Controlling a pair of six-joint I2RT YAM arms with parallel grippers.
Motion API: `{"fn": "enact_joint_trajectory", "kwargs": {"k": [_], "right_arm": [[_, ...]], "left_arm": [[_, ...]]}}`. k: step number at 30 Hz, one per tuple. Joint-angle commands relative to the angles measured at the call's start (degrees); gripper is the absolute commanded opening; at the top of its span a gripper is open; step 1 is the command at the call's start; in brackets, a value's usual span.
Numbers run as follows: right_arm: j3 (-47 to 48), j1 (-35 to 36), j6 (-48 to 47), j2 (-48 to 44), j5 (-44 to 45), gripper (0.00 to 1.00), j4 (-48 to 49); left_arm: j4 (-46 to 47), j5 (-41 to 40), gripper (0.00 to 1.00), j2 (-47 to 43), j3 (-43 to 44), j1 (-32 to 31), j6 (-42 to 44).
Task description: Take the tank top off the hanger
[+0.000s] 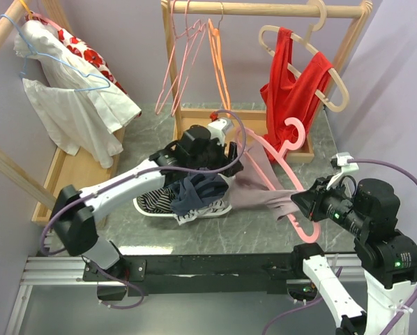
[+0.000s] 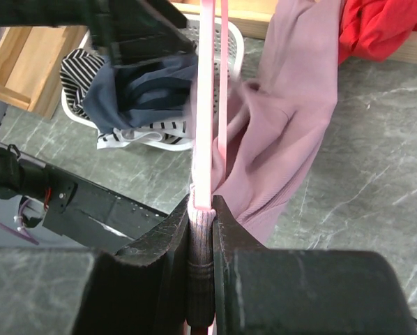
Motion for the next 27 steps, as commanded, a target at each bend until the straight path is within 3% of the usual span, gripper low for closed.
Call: {"fn": "enact_joint_trajectory", "kwargs": {"k": [1, 6, 13, 17, 21, 27], "right_arm": [[0.23, 0.25, -0.84, 1.14, -1.24, 0.00, 4.25], [-0.56, 0.17, -1.11, 1.66, -2.82, 0.00, 4.60], [-1.18, 0.25, -1.89, 1.23, -5.20, 0.00, 6.18], [-2.15, 0.34, -2.77, 1.31, -5.03, 0.00, 6.72], [-1.80, 0.25, -3.83, 1.93, -5.64, 0.00, 6.80], [-1.62, 0.25, -3.83, 1.75, -6.95, 0.00, 7.50]], "left_arm": [[2.84, -5.77, 0.77, -6.94, -0.65, -0.22, 3.72], [4.41, -6.94, 0.89, -10.21, 0.49, -0.22, 5.75], [6.96, -6.49, 0.95, -7.05, 5.15, -0.84, -3.57], [8.90, -8.59, 1.00, -7.31, 3.93, -4.09, 8.01], [7.33, -5.61, 0.99, -8.54, 0.94, -4.35, 19.43], [7.23, -14.82, 0.99, -9.69, -1.35, -7.42, 33.74]]}}
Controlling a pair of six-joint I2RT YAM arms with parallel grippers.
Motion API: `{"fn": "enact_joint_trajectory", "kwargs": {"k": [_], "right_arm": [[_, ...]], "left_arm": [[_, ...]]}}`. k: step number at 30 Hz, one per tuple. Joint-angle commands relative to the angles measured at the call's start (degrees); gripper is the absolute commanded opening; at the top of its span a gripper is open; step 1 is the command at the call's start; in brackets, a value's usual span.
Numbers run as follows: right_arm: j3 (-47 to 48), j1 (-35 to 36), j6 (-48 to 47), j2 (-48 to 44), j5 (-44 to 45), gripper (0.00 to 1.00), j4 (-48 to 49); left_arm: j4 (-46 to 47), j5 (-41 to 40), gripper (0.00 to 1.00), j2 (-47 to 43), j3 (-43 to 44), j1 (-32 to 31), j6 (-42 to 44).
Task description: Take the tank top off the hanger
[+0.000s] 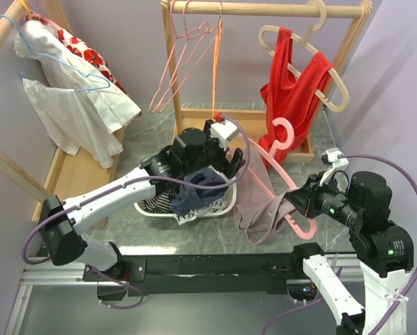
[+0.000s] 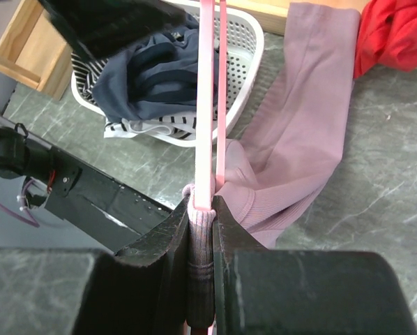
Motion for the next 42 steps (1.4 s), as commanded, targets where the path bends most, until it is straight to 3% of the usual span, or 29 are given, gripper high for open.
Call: {"fn": "enact_joint_trajectory", "kwargs": {"k": [1, 9, 20, 26, 29, 30, 35, 36, 38, 42], "right_arm": [[0.65, 0.32, -0.64, 0.00, -2.45, 0.00, 5.32], [0.92, 0.23, -0.99, 0.27, -3.68, 0.00, 5.32], [-0.49, 0.32, -0.99, 0.09, -5.53, 0.00, 5.41], [0.39, 0.23, -1.34, 0.00, -5.63, 0.00, 4.88], [0.83, 0.23, -1.61, -0.09, -4.48, 0.00, 4.88], [0.48, 0.23, -1.52, -0.09, -4.56, 0.00, 5.23], [-0.93, 0.23, -1.34, -0.08, -4.30, 0.00, 6.64], [-1.10, 0.32, -1.17, -0.09, -4.13, 0.00, 7.07], [-1.19, 0.23, -1.34, 0.00, -4.04, 0.00, 7.43], [-1.37, 0.23, -1.52, 0.44, -4.13, 0.00, 7.96]], "left_arm": [[1.88, -7.09, 0.99, -1.99, -1.39, -2.34, 15.77], [13.21, -11.40, 0.99, -1.30, -4.74, -2.95, 23.60], [13.13, -13.17, 0.99, 4.77, 2.90, -2.95, 23.26], [8.75, -8.17, 0.98, 7.59, 7.65, -2.17, 19.92], [7.77, -5.71, 0.72, 7.50, 7.40, -1.64, 18.61], [7.86, -5.00, 0.57, 6.89, 7.13, -1.64, 18.25], [6.71, -1.83, 0.27, 5.39, 5.99, -1.46, 15.70], [6.71, -1.48, 0.12, 4.96, 5.73, -1.46, 15.44], [6.80, -1.39, 0.06, 4.52, 5.20, -1.55, 14.38], [6.54, -0.34, 0.04, 4.51, 4.93, -1.55, 13.33]]}}
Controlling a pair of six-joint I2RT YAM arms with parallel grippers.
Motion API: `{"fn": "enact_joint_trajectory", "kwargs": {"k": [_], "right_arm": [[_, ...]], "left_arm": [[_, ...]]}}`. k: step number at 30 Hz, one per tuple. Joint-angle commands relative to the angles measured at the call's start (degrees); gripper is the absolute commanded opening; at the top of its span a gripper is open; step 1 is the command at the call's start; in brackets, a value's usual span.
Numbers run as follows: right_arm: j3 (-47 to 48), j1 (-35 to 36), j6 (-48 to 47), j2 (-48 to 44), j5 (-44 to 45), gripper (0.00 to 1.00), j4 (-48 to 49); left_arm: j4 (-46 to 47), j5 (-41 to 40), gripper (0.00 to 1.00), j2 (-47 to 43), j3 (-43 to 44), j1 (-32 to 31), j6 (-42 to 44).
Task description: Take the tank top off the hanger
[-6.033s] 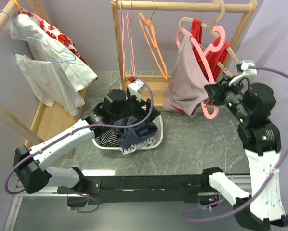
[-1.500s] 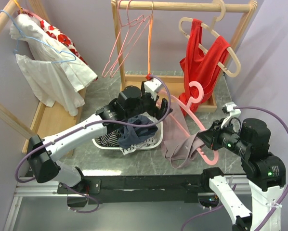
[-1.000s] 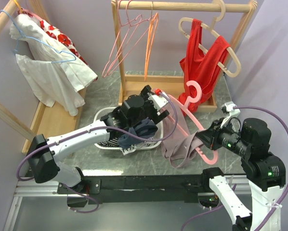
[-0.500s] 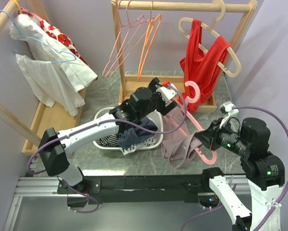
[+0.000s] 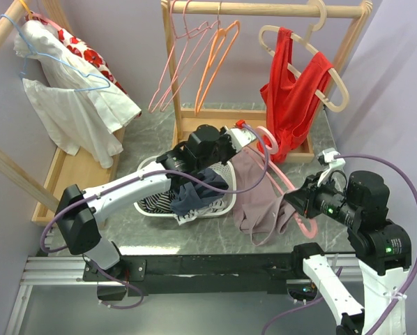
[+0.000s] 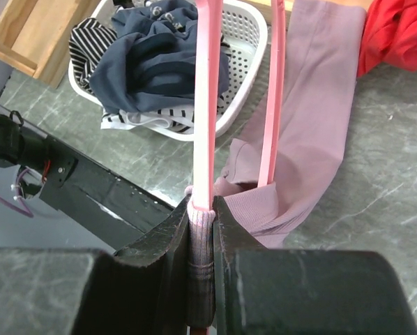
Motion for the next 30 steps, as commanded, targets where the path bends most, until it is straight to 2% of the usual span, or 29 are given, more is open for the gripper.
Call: {"fn": "enact_joint_trajectory", "kwargs": {"k": [1, 2, 3, 5, 6, 7, 9, 10, 13, 14, 15, 19, 23, 30], "right_arm": [[-0.32, 0.23, -0.01, 0.51, -2.86, 0.00, 7.58], [-0.49, 0.23, 0.08, 0.51, -2.86, 0.00, 7.67], [-0.58, 0.23, 0.25, 0.51, -2.25, 0.00, 7.93], [-0.50, 0.23, 0.69, 0.42, -0.76, 0.00, 8.29], [-0.50, 0.23, 1.48, 0.07, 1.43, 0.00, 9.07], [-0.41, 0.23, 1.75, -0.19, 2.06, 0.00, 9.43], [0.12, 0.32, 1.92, -0.28, 1.28, 0.00, 10.30], [0.29, 0.23, 1.92, -0.28, 0.75, 0.00, 10.48], [0.65, 0.23, 1.75, 0.42, -0.40, 0.00, 9.87], [0.56, 0.23, 1.66, 0.51, -0.14, 0.00, 9.78], [0.56, 0.23, 1.83, 0.33, 0.56, 0.00, 9.70], [0.38, 0.23, 3.15, -0.28, 6.27, 0.00, 10.83], [-0.58, 0.23, 5.61, -0.28, 12.07, 0.00, 12.85], [-0.67, 0.23, 7.99, -1.51, 10.69, 0.00, 18.56]], "left_arm": [[4.61, 4.80, 0.05, -3.25, 0.41, -0.76, -9.49], [4.79, 4.80, 0.06, -3.51, 0.41, -0.76, -9.76], [4.88, 4.45, 0.22, -3.51, 0.49, -0.76, -10.02], [4.97, 4.45, 0.30, -3.77, 0.58, -0.85, -11.42], [4.97, 2.53, 0.57, -3.86, 0.67, -0.76, -12.04], [4.88, 2.69, 0.66, -3.95, 0.67, -0.41, -12.91], [4.44, 3.74, 0.56, -3.77, 0.50, 0.03, -13.88], [4.88, 4.44, 0.59, -3.77, -0.11, 0.64, -14.93], [5.32, 6.55, 0.59, -3.60, -0.47, 1.69, -16.43], [5.23, 7.08, 0.64, -3.60, -0.30, 1.96, -17.05], [5.23, 7.26, 0.64, -3.77, -0.12, 2.40, -17.58], [3.65, 7.97, 0.68, -4.91, 1.28, 5.38, -27.83], [3.03, 5.86, 0.72, -7.72, 1.20, 5.57, -33.48], [4.88, 5.06, 0.73, -7.82, -2.76, 5.48, -43.94]]}}
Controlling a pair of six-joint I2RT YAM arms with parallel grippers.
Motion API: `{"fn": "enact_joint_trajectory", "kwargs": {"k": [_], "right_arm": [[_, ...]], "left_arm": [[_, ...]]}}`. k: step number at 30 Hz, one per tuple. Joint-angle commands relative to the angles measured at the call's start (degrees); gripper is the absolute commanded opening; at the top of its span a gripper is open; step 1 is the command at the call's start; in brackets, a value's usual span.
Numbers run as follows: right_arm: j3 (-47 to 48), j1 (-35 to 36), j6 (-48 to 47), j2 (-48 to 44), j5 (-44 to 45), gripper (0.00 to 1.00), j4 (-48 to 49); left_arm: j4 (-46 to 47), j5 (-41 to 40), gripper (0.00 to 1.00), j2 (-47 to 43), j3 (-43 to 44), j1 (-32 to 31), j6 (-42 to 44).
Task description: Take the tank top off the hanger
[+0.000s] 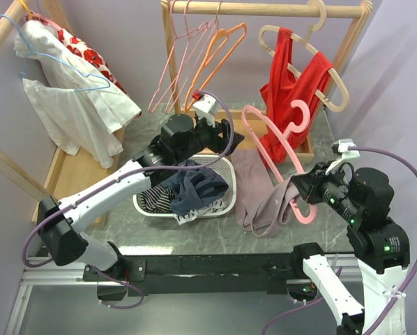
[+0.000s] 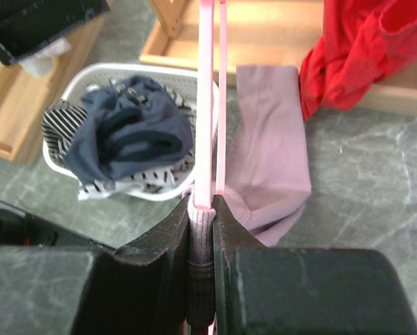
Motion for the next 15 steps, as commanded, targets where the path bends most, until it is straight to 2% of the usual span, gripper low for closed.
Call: {"fn": "enact_joint_trajectory", "kwargs": {"k": [1, 3, 7, 9, 15], "right_arm": [[-0.21, 0.21, 2.61, -1.86, -1.10, 0.00, 10.15], [-1.18, 0.12, 3.40, -3.18, -3.47, 0.00, 12.70], [-3.73, 0.12, 4.02, -5.29, -5.15, 0.00, 14.99], [-3.99, 0.12, 4.02, -5.64, -5.68, 0.00, 14.91], [-5.31, 0.12, 4.02, -6.96, -6.47, 0.00, 15.35]], "left_arm": [[2.34, 0.43, 0.73, 0.53, -1.77, -0.20, -10.37], [2.96, 1.75, 0.76, 1.59, -0.73, -0.47, -11.96], [-0.20, 1.32, 0.71, 5.89, 3.58, -0.99, -16.71], [-0.82, 0.79, 0.71, 6.69, 4.64, -1.69, -18.20], [3.39, -1.06, 0.76, 5.46, 2.71, -2.31, -23.39]]}}
